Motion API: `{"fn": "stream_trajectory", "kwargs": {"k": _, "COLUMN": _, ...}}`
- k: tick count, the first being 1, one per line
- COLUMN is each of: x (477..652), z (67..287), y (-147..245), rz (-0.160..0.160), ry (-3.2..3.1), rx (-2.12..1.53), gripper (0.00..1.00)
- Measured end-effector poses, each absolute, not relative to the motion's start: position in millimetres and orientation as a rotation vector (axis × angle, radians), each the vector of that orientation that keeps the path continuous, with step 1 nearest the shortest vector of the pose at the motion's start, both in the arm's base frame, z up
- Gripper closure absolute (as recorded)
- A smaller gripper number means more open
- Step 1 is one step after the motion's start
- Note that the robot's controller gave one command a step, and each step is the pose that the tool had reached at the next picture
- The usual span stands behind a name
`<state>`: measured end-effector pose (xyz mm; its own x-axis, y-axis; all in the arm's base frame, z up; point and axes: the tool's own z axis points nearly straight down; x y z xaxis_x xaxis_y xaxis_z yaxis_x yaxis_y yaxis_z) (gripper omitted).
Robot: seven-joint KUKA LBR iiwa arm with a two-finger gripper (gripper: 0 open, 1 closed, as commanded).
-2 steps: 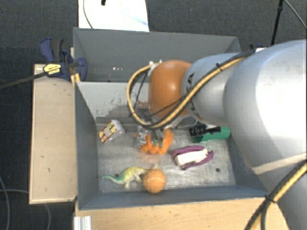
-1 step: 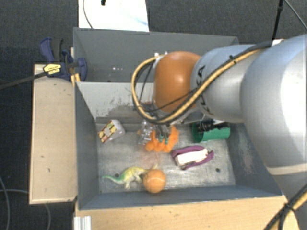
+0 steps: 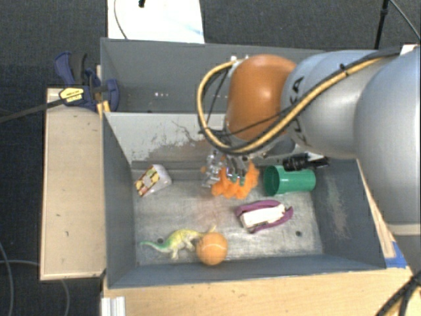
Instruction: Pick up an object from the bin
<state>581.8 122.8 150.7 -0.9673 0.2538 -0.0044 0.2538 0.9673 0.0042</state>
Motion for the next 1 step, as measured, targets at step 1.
{"fn": "stream_trajectory", "kwargs": {"k": 1, "x": 545.2, "z": 195.6, "y": 137.9, "rz": -0.01, "ry": 3.122, "rx": 0.392, "gripper": 1.0}}
